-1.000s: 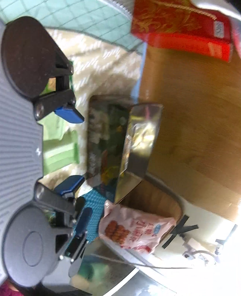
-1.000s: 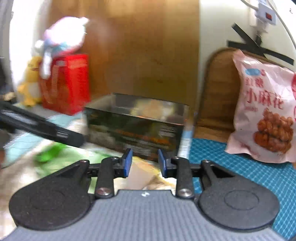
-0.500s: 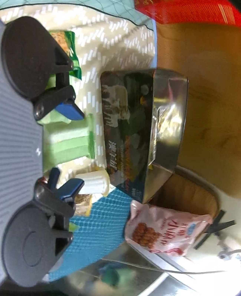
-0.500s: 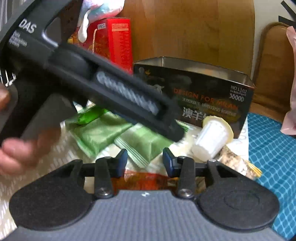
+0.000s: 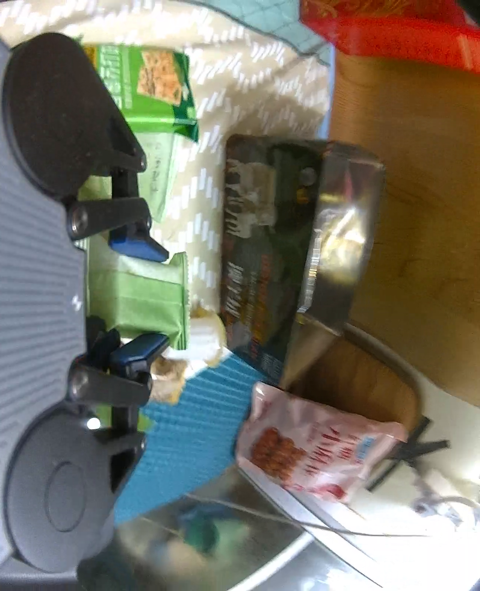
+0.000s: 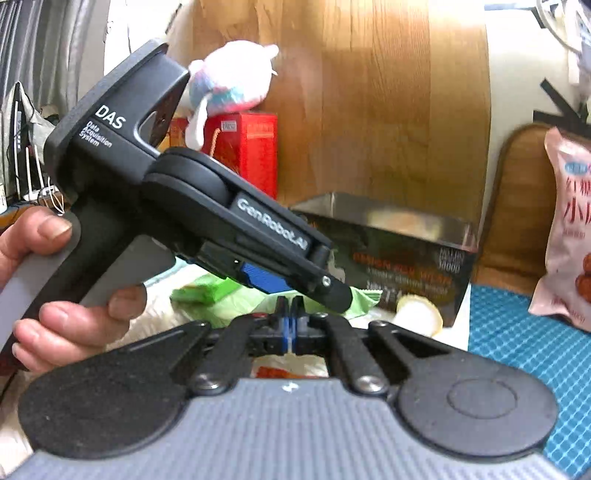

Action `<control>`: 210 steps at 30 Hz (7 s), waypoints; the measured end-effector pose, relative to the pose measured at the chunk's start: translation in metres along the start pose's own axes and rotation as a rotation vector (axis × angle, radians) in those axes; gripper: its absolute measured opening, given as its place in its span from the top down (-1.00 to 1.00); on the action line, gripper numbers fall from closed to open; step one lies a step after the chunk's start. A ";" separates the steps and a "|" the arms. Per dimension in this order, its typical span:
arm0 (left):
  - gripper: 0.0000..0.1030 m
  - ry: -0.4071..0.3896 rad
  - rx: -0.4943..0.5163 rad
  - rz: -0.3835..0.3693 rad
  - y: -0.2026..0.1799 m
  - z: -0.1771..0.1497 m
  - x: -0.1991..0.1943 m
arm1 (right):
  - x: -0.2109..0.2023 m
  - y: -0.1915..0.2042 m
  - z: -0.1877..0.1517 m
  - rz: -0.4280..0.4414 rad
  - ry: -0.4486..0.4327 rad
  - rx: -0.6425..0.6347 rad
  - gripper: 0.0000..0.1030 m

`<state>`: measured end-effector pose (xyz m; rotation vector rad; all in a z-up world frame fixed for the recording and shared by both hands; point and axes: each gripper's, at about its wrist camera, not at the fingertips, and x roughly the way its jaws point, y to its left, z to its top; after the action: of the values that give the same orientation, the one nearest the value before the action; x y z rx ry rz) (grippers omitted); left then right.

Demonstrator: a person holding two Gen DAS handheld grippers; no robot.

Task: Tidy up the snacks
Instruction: 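Grasp the light green packet with the left gripper, then carry the light green packet into the tin box and release it, then grasp the leaf-printed light green packet with the left gripper, then drop the leaf-printed packet into the tin box with the left gripper, then grasp the clear nut bag with yellow tag using the left gripper, then lower the nut bag into the tin box and open the left gripper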

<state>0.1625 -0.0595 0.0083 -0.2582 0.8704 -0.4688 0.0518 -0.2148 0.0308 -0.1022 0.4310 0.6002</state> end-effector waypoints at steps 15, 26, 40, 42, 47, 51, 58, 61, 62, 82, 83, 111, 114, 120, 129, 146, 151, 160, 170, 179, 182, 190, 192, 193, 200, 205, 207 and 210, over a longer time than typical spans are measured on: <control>0.17 0.064 -0.016 -0.079 -0.012 -0.047 -0.011 | -0.028 0.009 -0.052 -0.057 0.069 0.044 0.89; 0.05 0.025 0.016 -0.033 -0.005 -0.053 -0.035 | -0.034 0.009 -0.065 -0.061 0.110 0.044 -0.05; 0.22 0.046 0.060 -0.059 -0.012 -0.063 -0.039 | -0.028 0.019 -0.041 -0.089 0.027 0.006 0.56; 0.22 0.009 0.066 -0.061 -0.015 -0.058 -0.047 | -0.026 0.018 -0.030 -0.103 -0.009 -0.017 0.56; 0.21 -0.097 0.127 -0.026 -0.029 -0.025 -0.059 | 0.001 -0.003 0.007 -0.131 -0.088 -0.061 0.56; 0.20 -0.174 0.143 0.004 -0.030 0.018 -0.051 | 0.036 -0.034 0.040 -0.123 -0.102 -0.021 0.56; 0.20 -0.198 0.136 0.094 -0.011 0.084 -0.007 | 0.107 -0.075 0.066 -0.079 -0.035 0.071 0.36; 0.14 -0.183 0.114 0.158 0.003 0.098 0.013 | 0.109 -0.084 0.066 -0.109 -0.034 0.102 0.28; 0.14 -0.183 0.104 0.178 0.007 0.099 0.015 | 0.101 -0.087 0.065 -0.113 -0.046 0.119 0.28; -0.02 -0.124 -0.133 0.134 0.102 -0.017 -0.081 | 0.091 0.031 -0.007 0.105 0.237 -0.044 0.34; -0.02 -0.115 -0.141 0.128 0.102 -0.018 -0.078 | 0.093 0.032 -0.004 0.092 0.231 -0.062 0.41; -0.38 0.065 0.050 -0.012 0.001 -0.046 -0.027 | -0.022 0.004 -0.045 -0.030 0.149 -0.044 0.10; -0.42 0.062 0.046 0.003 0.003 -0.046 -0.028 | -0.015 0.001 -0.041 -0.024 0.145 -0.031 0.08; -0.36 0.081 0.023 -0.015 0.007 -0.044 -0.019 | 0.006 0.001 -0.037 -0.005 0.156 0.002 0.09; 0.27 0.057 0.026 -0.066 0.004 -0.044 -0.023 | 0.004 0.005 -0.029 -0.043 0.108 0.015 0.51; 0.16 -0.159 0.212 -0.039 -0.052 0.082 0.004 | 0.064 -0.087 0.050 -0.280 -0.033 -0.054 0.20; -0.10 -0.132 0.190 0.036 -0.052 0.102 0.042 | 0.028 -0.118 0.030 -0.264 -0.021 0.100 0.20; -0.10 -0.081 0.190 -0.115 -0.033 0.037 -0.001 | 0.003 -0.124 -0.036 -0.183 0.149 0.316 -0.09; -0.13 0.039 0.024 -0.135 0.003 -0.013 0.002 | -0.027 -0.068 -0.042 0.213 0.184 0.388 0.34; -0.11 -0.010 -0.092 -0.109 0.045 -0.026 -0.043 | -0.018 -0.059 -0.034 0.154 0.172 0.314 -0.01; -0.11 -0.019 -0.107 -0.091 0.055 -0.035 -0.058 | -0.005 -0.041 -0.025 0.178 0.183 0.216 -0.15; 0.05 0.036 -0.094 -0.065 0.060 -0.051 -0.044 | 0.036 -0.008 -0.023 0.124 0.230 0.009 0.36; 0.14 0.042 -0.100 -0.069 0.057 -0.048 -0.043 | 0.024 -0.009 -0.019 0.107 0.193 0.003 0.39; 0.14 0.040 -0.095 -0.080 0.055 -0.046 -0.045 | 0.018 -0.011 -0.017 0.102 0.174 0.009 0.39; 0.14 -0.045 0.040 -0.120 0.021 -0.010 -0.061 | 0.013 -0.037 0.020 -0.004 0.031 0.012 0.38; 0.14 -0.129 0.111 -0.077 0.003 0.046 -0.044 | 0.054 -0.075 0.052 -0.067 -0.006 0.044 0.35; 0.11 -0.153 0.122 -0.046 0.001 0.068 -0.033 | 0.081 -0.088 0.062 -0.086 0.006 0.051 0.27; -0.17 -0.173 0.140 0.026 -0.001 0.094 -0.008 | 0.114 -0.099 0.065 -0.117 0.052 0.025 -0.01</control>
<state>0.2318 -0.0536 0.0725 -0.1559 0.6687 -0.4733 0.2153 -0.2224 0.0389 -0.1184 0.4793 0.4779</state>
